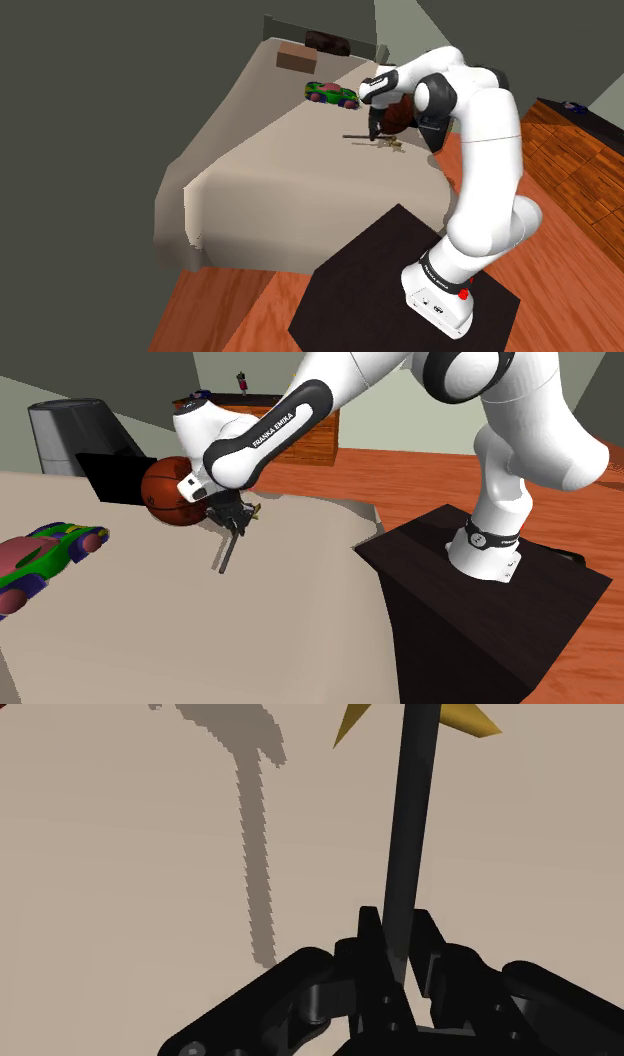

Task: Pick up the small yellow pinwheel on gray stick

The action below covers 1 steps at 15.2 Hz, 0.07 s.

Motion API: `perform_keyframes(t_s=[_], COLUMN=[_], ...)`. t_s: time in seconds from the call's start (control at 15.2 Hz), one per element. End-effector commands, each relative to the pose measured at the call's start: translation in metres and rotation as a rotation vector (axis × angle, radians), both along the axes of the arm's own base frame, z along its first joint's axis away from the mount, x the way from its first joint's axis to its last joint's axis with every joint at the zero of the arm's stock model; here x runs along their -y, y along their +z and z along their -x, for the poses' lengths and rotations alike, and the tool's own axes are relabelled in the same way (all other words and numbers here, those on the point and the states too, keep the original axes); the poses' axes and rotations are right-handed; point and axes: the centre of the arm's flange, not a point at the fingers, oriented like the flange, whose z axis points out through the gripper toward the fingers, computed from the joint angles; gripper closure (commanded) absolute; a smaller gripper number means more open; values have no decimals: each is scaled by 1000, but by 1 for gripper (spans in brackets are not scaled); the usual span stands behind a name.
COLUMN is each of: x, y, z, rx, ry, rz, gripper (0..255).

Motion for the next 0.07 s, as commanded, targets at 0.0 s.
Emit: perform_keyframes(t_s=[0.0], x=[0], y=[3], z=[0], rx=[0], ry=[0], rz=[0], gripper=[255])
